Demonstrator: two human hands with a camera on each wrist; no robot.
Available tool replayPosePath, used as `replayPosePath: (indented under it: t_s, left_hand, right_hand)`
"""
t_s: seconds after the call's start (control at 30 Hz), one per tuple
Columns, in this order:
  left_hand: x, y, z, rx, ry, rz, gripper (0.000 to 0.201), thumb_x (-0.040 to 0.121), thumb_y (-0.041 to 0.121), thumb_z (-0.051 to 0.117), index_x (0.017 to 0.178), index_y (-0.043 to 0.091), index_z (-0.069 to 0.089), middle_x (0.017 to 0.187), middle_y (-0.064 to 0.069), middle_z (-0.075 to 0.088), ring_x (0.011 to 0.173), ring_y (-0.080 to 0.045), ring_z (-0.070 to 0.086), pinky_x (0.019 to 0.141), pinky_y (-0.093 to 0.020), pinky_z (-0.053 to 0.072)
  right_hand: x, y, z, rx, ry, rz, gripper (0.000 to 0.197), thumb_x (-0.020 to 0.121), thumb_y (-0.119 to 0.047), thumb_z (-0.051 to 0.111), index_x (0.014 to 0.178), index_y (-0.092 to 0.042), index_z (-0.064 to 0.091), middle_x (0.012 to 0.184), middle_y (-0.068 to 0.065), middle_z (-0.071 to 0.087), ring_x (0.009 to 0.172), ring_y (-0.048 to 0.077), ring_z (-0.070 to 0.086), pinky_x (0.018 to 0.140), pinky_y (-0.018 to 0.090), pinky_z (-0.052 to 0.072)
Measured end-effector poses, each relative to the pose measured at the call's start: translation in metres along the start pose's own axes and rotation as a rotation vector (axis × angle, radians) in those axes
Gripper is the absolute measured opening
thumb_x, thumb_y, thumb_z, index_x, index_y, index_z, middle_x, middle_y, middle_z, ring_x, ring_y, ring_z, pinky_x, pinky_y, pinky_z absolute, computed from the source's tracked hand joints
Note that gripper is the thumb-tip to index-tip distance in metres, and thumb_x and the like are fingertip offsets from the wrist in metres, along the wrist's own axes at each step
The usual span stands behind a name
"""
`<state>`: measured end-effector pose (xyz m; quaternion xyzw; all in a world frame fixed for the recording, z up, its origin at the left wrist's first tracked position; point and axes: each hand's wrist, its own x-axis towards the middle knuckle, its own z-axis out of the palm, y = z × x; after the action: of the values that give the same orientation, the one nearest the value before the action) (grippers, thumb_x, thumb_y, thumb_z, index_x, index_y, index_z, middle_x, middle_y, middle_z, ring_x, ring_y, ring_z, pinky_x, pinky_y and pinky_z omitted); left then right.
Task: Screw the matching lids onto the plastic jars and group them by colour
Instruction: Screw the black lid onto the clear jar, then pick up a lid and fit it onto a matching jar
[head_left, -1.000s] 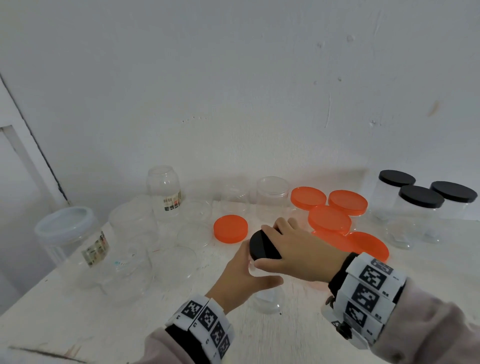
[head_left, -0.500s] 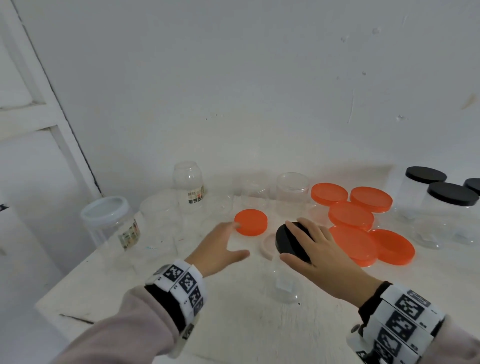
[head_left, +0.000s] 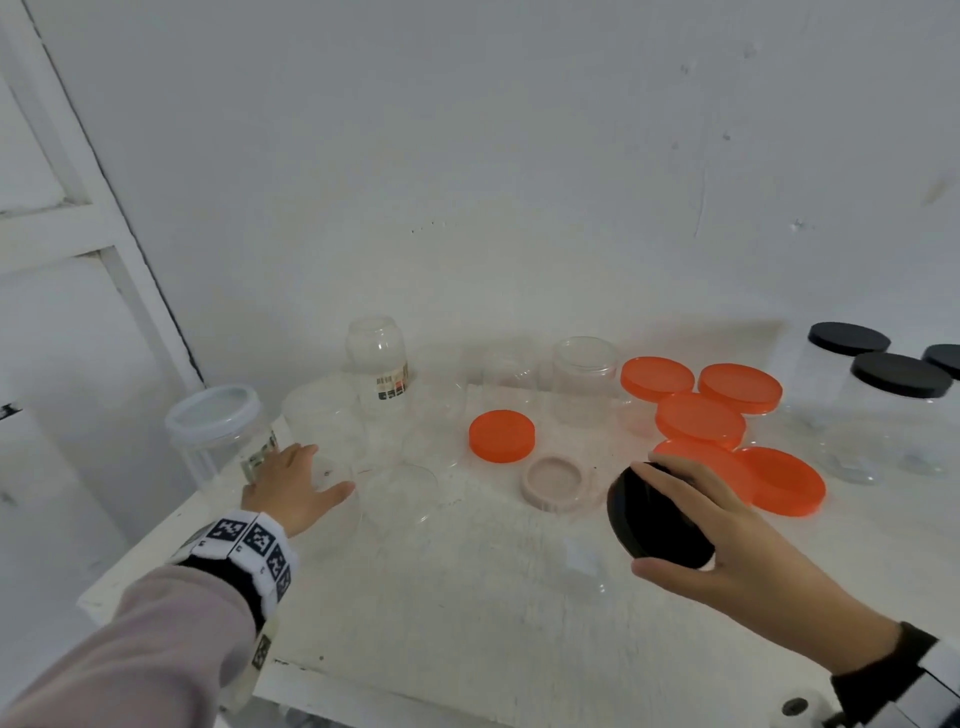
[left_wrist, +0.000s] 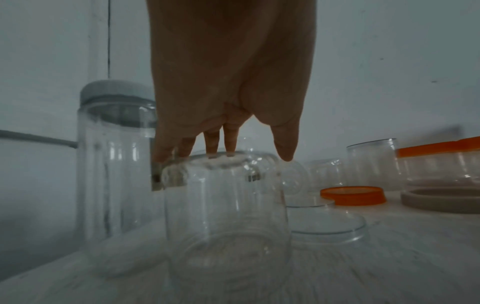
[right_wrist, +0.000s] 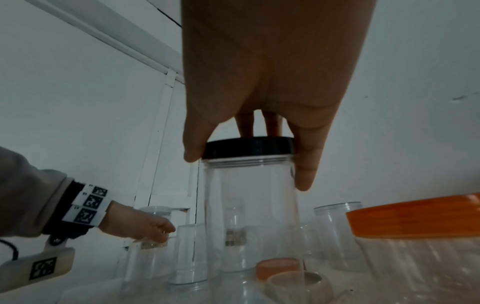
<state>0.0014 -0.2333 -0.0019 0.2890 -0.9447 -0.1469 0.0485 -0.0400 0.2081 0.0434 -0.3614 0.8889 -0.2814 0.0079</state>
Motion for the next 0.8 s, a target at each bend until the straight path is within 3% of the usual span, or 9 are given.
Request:
replayPosePath:
  t_s: [0.17,0.27,0.33,0.43,0.57,0.67,0.8]
  left_hand:
    - [0.002,-0.009,0.009,-0.009,-0.036,-0.004,0.084,0.087,0.058,0.055,0.150,0.014,0.021,0.159,-0.009,0.015,0.147,-0.027,0.012,0.117,-0.047,0.019]
    - [0.004,-0.014,0.011,-0.006,-0.022,0.001,0.087,0.084,0.060,0.057,0.149,0.015,0.023,0.158,-0.009,0.017,0.146,-0.026,0.013,0.116,-0.046,0.021]
    - [0.005,-0.016,0.011,0.002,-0.014,0.012,0.090,0.080,0.061,0.062,0.148,0.016,0.025,0.157,-0.008,0.021,0.145,-0.027,0.016,0.115,-0.046,0.023]
    - [0.005,-0.017,0.011,0.004,0.001,0.025,0.093,0.074,0.060,0.070,0.146,0.016,0.030,0.156,-0.007,0.025,0.143,-0.028,0.023,0.113,-0.046,0.025]
    - [0.004,-0.014,0.010,0.013,0.009,0.012,0.096,0.069,0.058,0.075,0.145,0.018,0.033,0.158,-0.006,0.021,0.144,-0.030,0.020,0.114,-0.049,0.023]
    - [0.001,-0.010,0.010,0.015,0.005,0.008,0.096,0.069,0.057,0.076,0.146,0.021,0.031,0.158,-0.006,0.020,0.144,-0.031,0.018,0.114,-0.050,0.023]
    - [-0.003,-0.007,0.007,-0.001,0.018,0.016,0.097,0.067,0.056,0.077,0.146,0.023,0.032,0.152,-0.009,0.030,0.137,-0.033,0.032,0.108,-0.052,0.033]
  right_hand:
    - [-0.035,0.016,-0.035,0.016,0.117,0.053,0.070,0.066,-0.071,0.062,0.131,-0.059,0.038,0.137,-0.033,0.034,0.122,-0.014,0.036,0.089,0.004,0.037]
    - [-0.053,0.037,-0.063,-0.018,0.198,0.145,0.068,0.065,-0.066,0.068,0.127,-0.062,0.041,0.130,-0.027,0.045,0.115,-0.013,0.044,0.089,-0.002,0.033]
    - [-0.060,0.060,-0.081,-0.065,0.266,0.228,0.064,0.063,-0.067,0.064,0.123,-0.063,0.043,0.125,-0.029,0.047,0.111,-0.015,0.044,0.084,0.007,0.042]
    - [-0.066,0.109,-0.103,-0.185,0.384,0.366,0.063,0.063,-0.076,0.060,0.122,-0.062,0.042,0.115,-0.032,0.043,0.102,-0.010,0.043,0.085,0.029,0.042]
    - [-0.061,0.164,-0.120,-0.334,0.497,0.555,0.071,0.065,-0.067,0.067,0.127,-0.042,0.043,0.121,-0.007,0.044,0.113,0.026,0.045,0.092,0.048,0.046]
    - [-0.053,0.183,-0.126,-0.335,0.509,0.675,0.070,0.068,-0.052,0.076,0.127,-0.031,0.045,0.128,0.006,0.044,0.116,0.038,0.042,0.094,0.055,0.044]
    - [-0.043,0.193,-0.129,-0.275,0.512,0.767,0.070,0.074,-0.040,0.078,0.132,-0.019,0.045,0.135,0.011,0.040,0.120,0.042,0.037,0.095,0.056,0.040]
